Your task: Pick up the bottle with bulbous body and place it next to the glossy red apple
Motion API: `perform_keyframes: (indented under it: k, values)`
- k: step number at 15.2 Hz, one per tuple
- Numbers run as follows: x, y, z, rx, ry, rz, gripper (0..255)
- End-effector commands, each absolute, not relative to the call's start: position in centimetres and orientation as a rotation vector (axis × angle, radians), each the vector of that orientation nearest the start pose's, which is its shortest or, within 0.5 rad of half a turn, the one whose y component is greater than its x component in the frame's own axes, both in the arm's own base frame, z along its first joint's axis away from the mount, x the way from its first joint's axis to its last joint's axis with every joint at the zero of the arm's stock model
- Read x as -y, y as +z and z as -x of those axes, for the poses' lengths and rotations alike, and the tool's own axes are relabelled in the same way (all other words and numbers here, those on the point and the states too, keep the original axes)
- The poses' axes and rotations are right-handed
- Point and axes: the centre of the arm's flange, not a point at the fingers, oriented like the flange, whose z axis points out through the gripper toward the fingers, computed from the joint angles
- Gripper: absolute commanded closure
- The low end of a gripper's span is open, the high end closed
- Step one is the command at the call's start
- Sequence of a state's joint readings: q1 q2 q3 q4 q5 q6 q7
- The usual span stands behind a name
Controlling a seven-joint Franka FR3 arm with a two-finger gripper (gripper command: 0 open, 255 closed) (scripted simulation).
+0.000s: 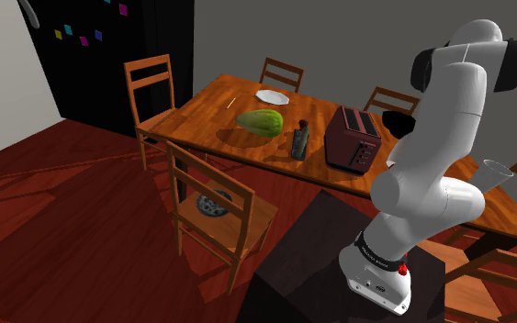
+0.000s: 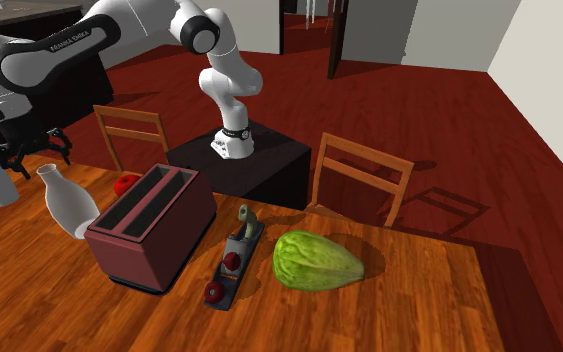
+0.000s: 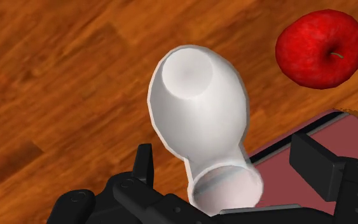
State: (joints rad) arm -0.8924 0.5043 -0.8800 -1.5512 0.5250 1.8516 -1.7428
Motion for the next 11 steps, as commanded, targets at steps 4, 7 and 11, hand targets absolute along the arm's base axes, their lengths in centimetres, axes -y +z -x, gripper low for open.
perform_keyframes:
  k: [4,7,11]
  values:
    - [66.4,48.2,1.2,-0.191,-0.19,3.142,0]
    - [66.4,48.2,1.2,-0.191,-0.19,3.142,0]
    - [66.4,48.2,1.2,-0.191,-0.19,3.142,0]
